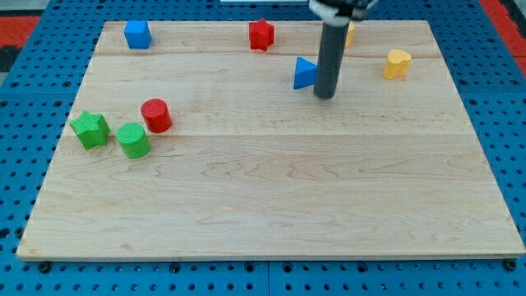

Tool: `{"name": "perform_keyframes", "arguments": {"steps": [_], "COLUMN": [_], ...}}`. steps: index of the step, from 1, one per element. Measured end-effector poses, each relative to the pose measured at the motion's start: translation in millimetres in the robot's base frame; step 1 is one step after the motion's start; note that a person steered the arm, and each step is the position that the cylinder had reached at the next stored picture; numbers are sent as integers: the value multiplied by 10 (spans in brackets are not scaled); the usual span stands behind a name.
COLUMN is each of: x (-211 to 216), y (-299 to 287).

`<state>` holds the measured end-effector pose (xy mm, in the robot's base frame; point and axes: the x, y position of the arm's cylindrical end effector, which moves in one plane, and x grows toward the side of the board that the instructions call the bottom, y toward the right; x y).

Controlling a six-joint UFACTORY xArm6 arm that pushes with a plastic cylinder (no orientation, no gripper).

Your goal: Push the red circle diagonally bottom left to the red star

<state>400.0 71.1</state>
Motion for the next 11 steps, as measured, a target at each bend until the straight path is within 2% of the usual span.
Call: {"name": "perform_keyframes", "arguments": {"steps": [1,3,4,5,6,7,8,11], "x": [568,1048,591,862,910,420,257,139], "y": [-758,-2006,-2184,-2244,-2463,-2758,-2853,-2144]}}
